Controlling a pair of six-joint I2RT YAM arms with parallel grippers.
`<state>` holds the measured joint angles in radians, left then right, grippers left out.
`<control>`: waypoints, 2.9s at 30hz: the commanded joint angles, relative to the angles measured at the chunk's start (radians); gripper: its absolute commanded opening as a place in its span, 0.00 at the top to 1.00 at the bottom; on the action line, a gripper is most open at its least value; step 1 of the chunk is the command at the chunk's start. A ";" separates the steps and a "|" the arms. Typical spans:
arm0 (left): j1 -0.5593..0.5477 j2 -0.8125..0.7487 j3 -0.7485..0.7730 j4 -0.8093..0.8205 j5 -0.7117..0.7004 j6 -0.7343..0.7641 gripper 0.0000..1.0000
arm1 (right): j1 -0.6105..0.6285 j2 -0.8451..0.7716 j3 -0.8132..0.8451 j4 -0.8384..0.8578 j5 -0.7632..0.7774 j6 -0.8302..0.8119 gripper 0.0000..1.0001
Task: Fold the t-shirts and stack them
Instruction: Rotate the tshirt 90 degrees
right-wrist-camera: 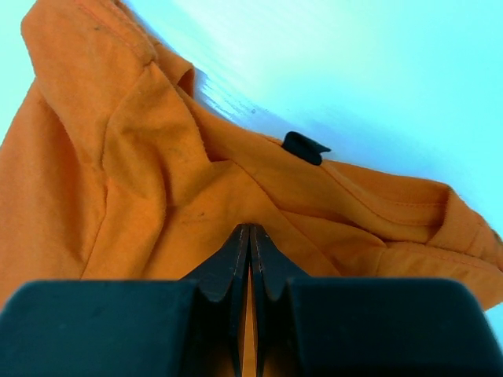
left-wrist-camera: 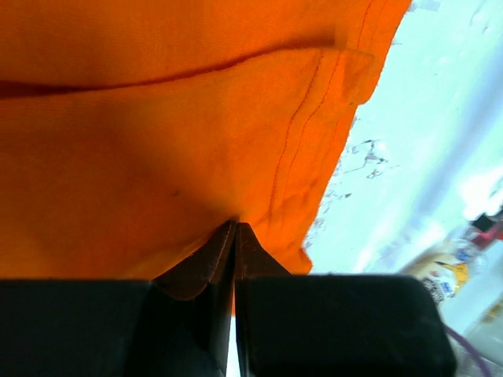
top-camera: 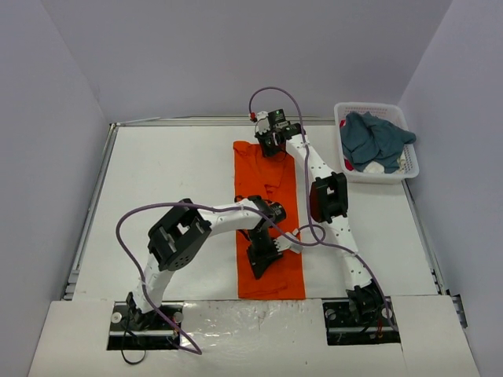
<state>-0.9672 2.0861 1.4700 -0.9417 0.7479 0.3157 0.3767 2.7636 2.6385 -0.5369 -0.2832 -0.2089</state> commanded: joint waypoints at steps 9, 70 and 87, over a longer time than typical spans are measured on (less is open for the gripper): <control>0.099 -0.329 0.196 -0.103 -0.070 0.120 0.98 | 0.016 -0.208 -0.063 0.071 0.064 -0.052 1.00; 0.748 -0.882 -0.152 0.098 -0.312 -0.069 0.98 | 0.186 -0.496 -0.898 -0.207 0.018 -0.227 1.00; 0.757 -0.821 -0.148 0.119 -0.383 -0.076 0.98 | 0.068 -0.282 -0.510 -0.258 -0.008 -0.302 1.00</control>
<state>-0.2173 1.2518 1.2953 -0.8360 0.3950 0.2527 0.4671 2.4187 2.0789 -0.7948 -0.3065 -0.4606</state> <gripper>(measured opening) 0.027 0.001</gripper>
